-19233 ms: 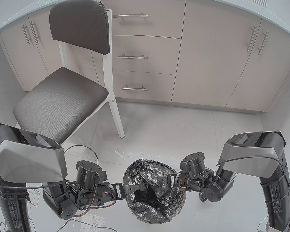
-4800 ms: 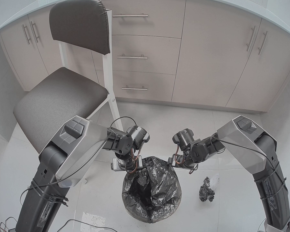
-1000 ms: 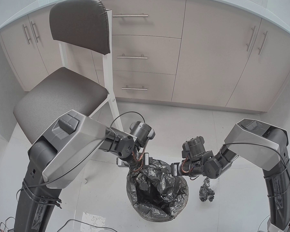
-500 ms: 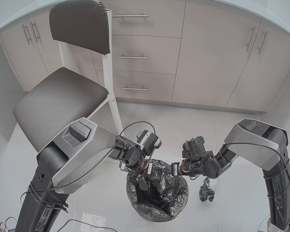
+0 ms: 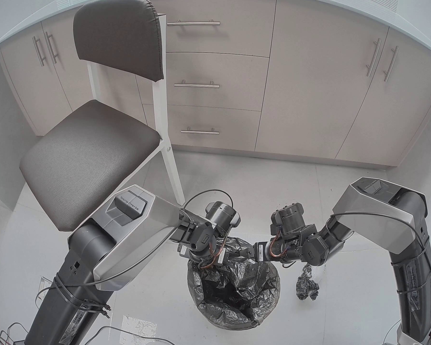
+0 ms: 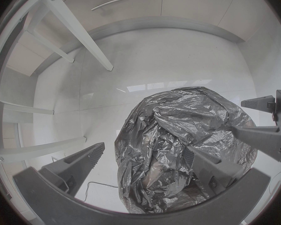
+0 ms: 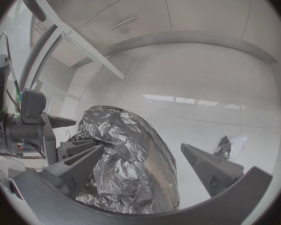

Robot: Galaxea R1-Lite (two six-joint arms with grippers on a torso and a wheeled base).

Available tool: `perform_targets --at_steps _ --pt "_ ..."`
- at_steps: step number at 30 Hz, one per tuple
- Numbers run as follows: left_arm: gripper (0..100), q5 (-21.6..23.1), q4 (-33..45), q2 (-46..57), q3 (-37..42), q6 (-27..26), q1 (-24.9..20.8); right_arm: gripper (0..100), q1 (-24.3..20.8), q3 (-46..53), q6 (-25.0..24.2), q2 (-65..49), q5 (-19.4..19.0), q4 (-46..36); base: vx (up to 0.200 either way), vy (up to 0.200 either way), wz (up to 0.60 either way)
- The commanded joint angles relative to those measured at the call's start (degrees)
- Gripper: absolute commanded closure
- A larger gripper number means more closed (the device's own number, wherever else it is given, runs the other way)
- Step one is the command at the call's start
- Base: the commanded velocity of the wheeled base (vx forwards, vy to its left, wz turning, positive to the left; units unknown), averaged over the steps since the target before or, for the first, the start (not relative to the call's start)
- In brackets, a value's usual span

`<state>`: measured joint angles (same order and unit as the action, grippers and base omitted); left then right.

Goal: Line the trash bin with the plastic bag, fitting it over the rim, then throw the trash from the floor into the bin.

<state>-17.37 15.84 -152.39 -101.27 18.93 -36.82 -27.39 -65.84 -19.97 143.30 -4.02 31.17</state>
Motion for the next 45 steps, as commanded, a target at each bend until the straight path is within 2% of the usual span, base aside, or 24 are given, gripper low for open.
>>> perform_targets --at_steps 1,10,16,25,32,34,36,45 --pt "0 0.0 0.2 -0.7 -0.4 0.0 -0.1 0 0.0 -0.2 0.0 0.1 0.0 0.0 0.000 0.000 0.00" --pt "0 0.0 1.1 -0.8 -0.6 -0.6 -0.1 0 0.1 -0.3 -0.1 0.1 0.4 -0.8 0.000 0.000 0.00" --pt "0 0.0 1.2 -0.8 -0.8 -0.1 -0.2 0 0.0 -3.9 -0.1 2.8 8.1 -3.7 0.000 0.000 0.00" --pt "0 0.0 1.2 -0.7 -0.7 0.1 -0.2 0 0.0 -5.4 -0.2 2.8 8.2 -6.6 0.000 0.000 0.00" --pt "0 0.1 1.2 -0.3 -0.4 0.2 -0.2 0 -0.2 -2.4 0.9 0.8 7.4 -6.8 0.000 0.000 0.00" --pt "0 0.1 1.2 -0.2 -0.4 0.2 -0.2 0 -0.3 -1.1 1.9 0.0 5.6 -6.8 0.000 0.000 0.00" --pt "0 0.1 1.2 -0.2 -0.4 0.7 -0.2 0 -0.3 1.0 5.2 -1.2 3.1 -6.6 0.000 0.000 0.00" --pt "0 0.1 1.1 -0.5 -0.5 0.8 -0.1 0 -0.2 2.3 11.6 -0.3 3.4 -6.8 0.000 0.000 0.00"
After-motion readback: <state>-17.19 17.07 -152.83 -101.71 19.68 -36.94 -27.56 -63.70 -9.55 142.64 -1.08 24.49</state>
